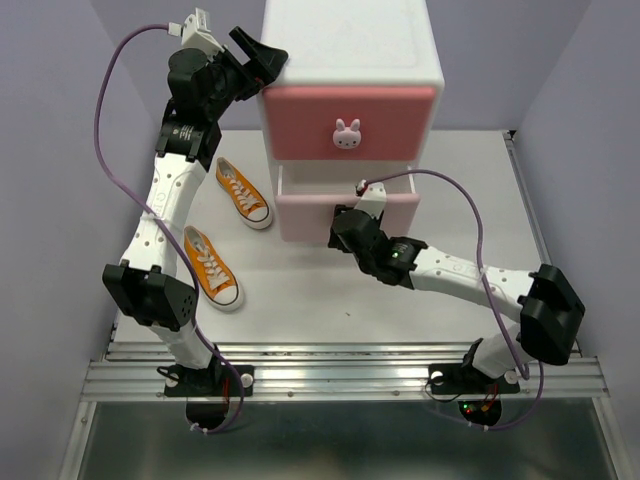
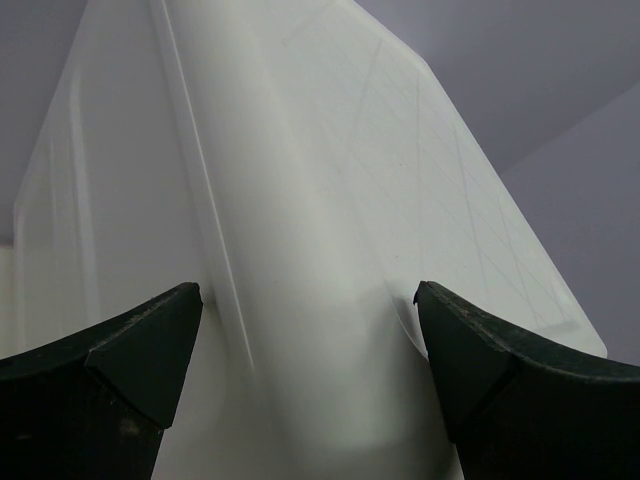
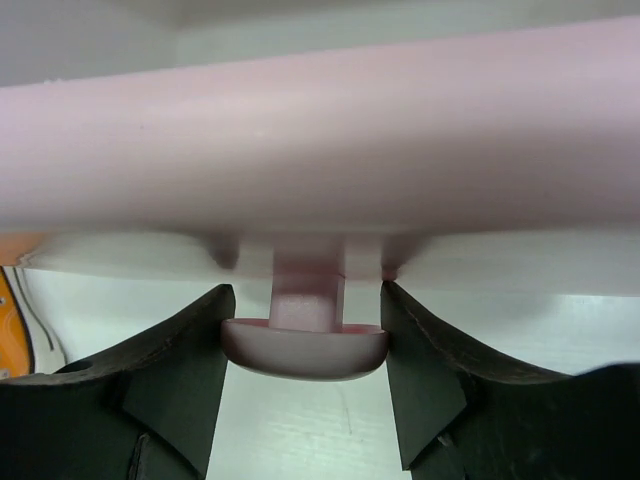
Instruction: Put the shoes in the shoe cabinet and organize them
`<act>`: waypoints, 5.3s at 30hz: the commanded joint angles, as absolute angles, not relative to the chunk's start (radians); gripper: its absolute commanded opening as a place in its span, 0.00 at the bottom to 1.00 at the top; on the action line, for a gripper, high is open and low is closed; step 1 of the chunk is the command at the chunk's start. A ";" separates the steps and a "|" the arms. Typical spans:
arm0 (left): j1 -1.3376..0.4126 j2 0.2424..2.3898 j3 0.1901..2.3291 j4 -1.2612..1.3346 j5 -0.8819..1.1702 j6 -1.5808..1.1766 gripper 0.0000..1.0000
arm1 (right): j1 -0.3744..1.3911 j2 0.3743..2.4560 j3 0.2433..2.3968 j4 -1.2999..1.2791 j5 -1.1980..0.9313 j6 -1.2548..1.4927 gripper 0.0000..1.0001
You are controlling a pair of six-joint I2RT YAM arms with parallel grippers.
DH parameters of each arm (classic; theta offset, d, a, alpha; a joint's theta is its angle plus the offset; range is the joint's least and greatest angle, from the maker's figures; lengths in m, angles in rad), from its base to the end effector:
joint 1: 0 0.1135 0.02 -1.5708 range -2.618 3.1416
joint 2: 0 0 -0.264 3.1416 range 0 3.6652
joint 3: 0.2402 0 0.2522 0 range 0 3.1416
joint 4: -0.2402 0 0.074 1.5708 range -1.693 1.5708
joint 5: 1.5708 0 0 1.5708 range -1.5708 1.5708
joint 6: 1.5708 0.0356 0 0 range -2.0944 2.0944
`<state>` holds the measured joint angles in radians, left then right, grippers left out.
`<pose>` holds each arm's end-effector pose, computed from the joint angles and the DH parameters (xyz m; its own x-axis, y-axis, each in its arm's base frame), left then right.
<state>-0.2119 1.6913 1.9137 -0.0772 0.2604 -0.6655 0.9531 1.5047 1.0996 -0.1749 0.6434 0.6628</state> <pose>0.3742 -0.0899 0.5038 -0.1680 -0.5741 -0.8013 0.4431 0.6821 -0.5816 0.2126 0.2624 0.2794 -0.4727 0.1847 -0.8617 -0.0897 0.9626 0.2555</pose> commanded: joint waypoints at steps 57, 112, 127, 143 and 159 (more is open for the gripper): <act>-0.198 1.770 1.724 -0.342 0.169 -0.520 0.98 | 1.466 1.224 0.904 -0.782 0.580 1.189 1.00; -0.052 1.784 2.158 -0.319 0.301 -0.788 0.99 | 0.661 1.115 1.548 -0.980 0.660 0.882 1.00; 0.173 1.465 1.814 -0.710 0.106 -0.631 0.99 | 0.591 1.132 1.503 -1.023 0.681 0.896 1.00; 0.301 1.088 0.959 -0.686 0.072 -0.686 0.99 | 0.081 1.335 1.505 -0.954 0.305 0.721 1.00; 0.298 1.290 0.864 -0.497 0.112 -0.609 0.95 | 0.063 1.316 1.459 -0.937 0.252 0.663 1.00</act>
